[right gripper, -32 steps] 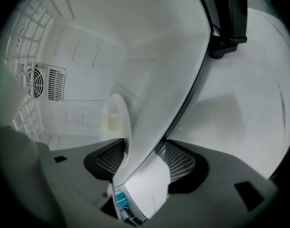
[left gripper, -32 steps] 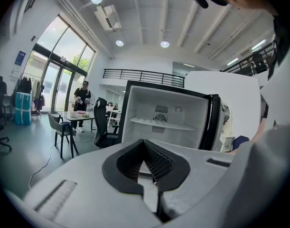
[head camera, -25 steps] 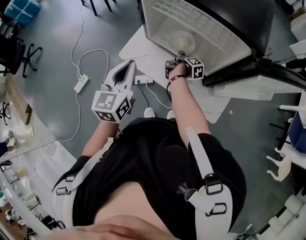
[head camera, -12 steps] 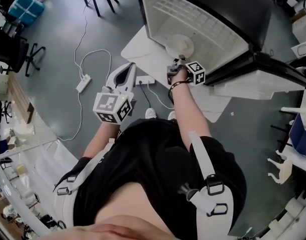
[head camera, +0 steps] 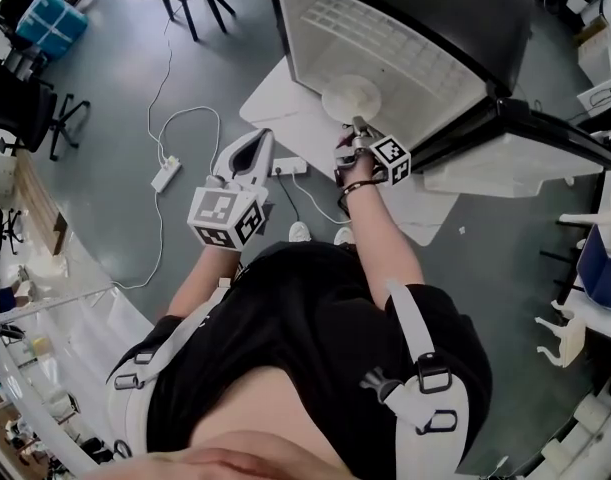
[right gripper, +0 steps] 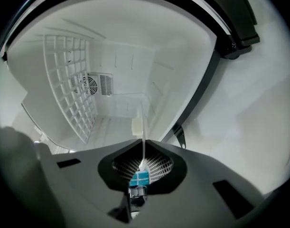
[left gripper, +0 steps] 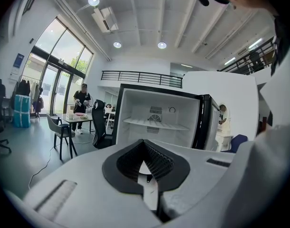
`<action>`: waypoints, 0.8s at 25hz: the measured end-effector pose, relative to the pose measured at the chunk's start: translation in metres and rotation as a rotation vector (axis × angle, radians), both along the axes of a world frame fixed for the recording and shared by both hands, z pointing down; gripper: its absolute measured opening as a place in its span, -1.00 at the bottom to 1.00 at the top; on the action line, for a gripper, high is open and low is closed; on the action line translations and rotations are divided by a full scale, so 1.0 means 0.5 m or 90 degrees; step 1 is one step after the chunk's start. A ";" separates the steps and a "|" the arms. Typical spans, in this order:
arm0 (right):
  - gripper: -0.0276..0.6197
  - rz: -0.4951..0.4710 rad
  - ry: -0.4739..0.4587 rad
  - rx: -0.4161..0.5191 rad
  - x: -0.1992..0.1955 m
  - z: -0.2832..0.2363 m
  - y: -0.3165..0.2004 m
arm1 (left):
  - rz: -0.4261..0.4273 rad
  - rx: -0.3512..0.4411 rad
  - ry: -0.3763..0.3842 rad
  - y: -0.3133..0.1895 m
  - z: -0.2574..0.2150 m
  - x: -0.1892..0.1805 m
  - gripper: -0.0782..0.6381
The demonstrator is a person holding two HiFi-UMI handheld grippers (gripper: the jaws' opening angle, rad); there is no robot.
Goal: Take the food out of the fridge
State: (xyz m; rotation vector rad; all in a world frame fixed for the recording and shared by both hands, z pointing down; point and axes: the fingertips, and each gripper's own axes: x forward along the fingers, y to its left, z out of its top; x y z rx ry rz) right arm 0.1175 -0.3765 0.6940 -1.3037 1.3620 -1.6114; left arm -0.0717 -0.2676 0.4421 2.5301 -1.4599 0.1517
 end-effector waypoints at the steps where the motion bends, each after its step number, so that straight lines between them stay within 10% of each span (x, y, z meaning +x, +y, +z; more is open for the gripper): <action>1: -0.85 -0.017 0.003 0.009 -0.010 -0.013 0.007 | 0.001 0.000 0.003 -0.002 0.000 0.000 -0.78; 20: -0.85 -0.175 -0.010 0.110 -0.054 -0.305 0.222 | 0.016 -0.010 0.027 -0.054 0.016 0.008 -0.78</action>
